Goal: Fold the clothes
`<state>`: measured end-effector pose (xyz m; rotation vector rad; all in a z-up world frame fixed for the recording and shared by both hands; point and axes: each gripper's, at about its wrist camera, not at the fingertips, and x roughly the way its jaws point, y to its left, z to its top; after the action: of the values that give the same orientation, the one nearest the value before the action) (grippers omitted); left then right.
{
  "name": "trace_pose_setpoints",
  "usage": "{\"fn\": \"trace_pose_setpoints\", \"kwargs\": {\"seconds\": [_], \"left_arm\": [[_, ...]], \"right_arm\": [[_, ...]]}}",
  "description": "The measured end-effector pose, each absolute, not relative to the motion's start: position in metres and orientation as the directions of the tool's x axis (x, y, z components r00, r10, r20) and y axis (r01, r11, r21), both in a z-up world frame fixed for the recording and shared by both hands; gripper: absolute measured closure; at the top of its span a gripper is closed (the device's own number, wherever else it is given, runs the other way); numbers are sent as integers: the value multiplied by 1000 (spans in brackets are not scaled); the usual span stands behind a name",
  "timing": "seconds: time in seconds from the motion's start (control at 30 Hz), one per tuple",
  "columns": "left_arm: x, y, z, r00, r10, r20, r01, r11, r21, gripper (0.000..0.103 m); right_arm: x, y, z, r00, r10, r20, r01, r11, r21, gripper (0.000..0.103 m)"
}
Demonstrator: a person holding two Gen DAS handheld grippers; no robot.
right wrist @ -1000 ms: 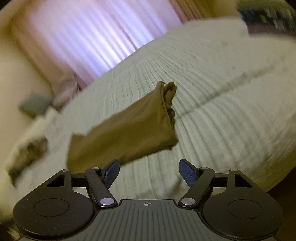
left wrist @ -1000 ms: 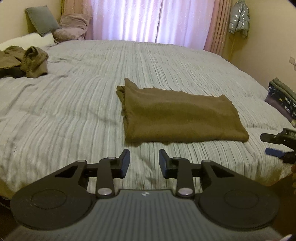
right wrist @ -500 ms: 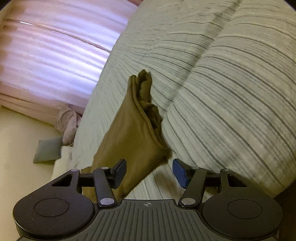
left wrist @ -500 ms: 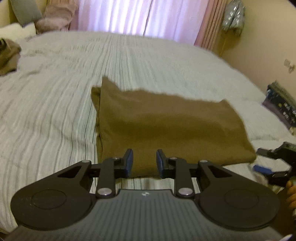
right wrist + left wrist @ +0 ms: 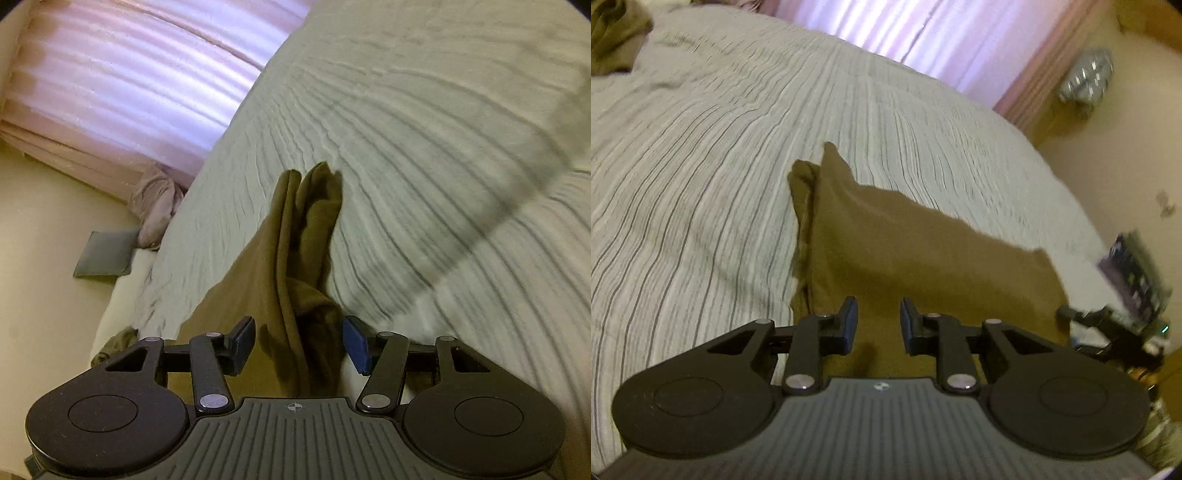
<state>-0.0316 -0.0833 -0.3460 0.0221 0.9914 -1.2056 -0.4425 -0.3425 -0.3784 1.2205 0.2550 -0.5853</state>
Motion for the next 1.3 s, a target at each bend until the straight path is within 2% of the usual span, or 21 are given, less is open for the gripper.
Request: {"fn": "trace_pose_setpoints", "kwargs": {"seconds": [0.17, 0.2, 0.23, 0.27, 0.33, 0.43, 0.5, 0.6, 0.67, 0.73, 0.9, 0.93, 0.97, 1.03, 1.13, 1.3], "left_arm": [[-6, -82, -353, -25, -782, -622, 733, 409, -543, 84], [0, -83, -356, -33, -781, -623, 725, 410, -553, 84], [5, -82, -359, -38, -779, -626, 718, 414, -560, 84], [11, -82, -362, -42, -777, -628, 710, 419, -566, 84], [24, -79, -367, -51, -776, -628, 697, 423, -579, 84], [39, -73, -374, -46, -774, -631, 679, 439, -588, 84], [45, -69, -377, -42, -776, -629, 670, 445, -594, 84], [52, -62, -382, -52, -787, -615, 654, 438, -616, 84], [52, -58, -382, -59, -793, -607, 643, 435, -630, 84], [52, -53, -382, -65, -799, -598, 632, 431, -644, 84], [52, -44, -381, -62, -807, -587, 609, 435, -663, 84], [51, -42, -381, -61, -809, -585, 606, 436, -666, 84], [49, -41, -379, -61, -810, -584, 604, 436, -668, 84], [46, -39, -376, -64, -814, -578, 604, 430, -671, 84], [37, -40, -369, -79, -823, -562, 613, 404, -679, 84], [16, -65, -353, -151, -840, -522, 641, 319, -698, 84]], "right_arm": [[-436, -355, -385, 837, -251, -486, 534, 185, 825, 48], [-435, -357, -386, 839, -244, -487, 532, 177, 828, 52], [-434, -360, -387, 840, -237, -488, 530, 169, 831, 66], [-432, -362, -389, 841, -230, -489, 529, 161, 834, 72], [-430, -366, -390, 841, -218, -495, 530, 150, 835, 77], [-416, -364, -368, 766, -227, -601, 642, 213, 737, 82], [-398, -358, -346, 678, -258, -688, 735, 258, 627, 83], [-342, -327, -303, 478, -410, -777, 852, 433, 295, 84], [-296, -293, -278, 349, -552, -757, 846, 533, 2, 84], [-250, -247, -272, 315, -654, -688, 766, 603, -222, 84], [-175, -149, -311, 382, -694, -611, 520, 707, -479, 83], [-169, -139, -322, 388, -689, -612, 491, 717, -495, 83], [-165, -132, -333, 386, -692, -610, 466, 717, -518, 76], [-167, -128, -339, 406, -668, -623, 439, 741, -508, 57], [-182, -129, -332, 461, -601, -653, 418, 796, -438, 42], [-237, -154, -292, 563, -470, -680, 500, 849, -172, 42]]}}
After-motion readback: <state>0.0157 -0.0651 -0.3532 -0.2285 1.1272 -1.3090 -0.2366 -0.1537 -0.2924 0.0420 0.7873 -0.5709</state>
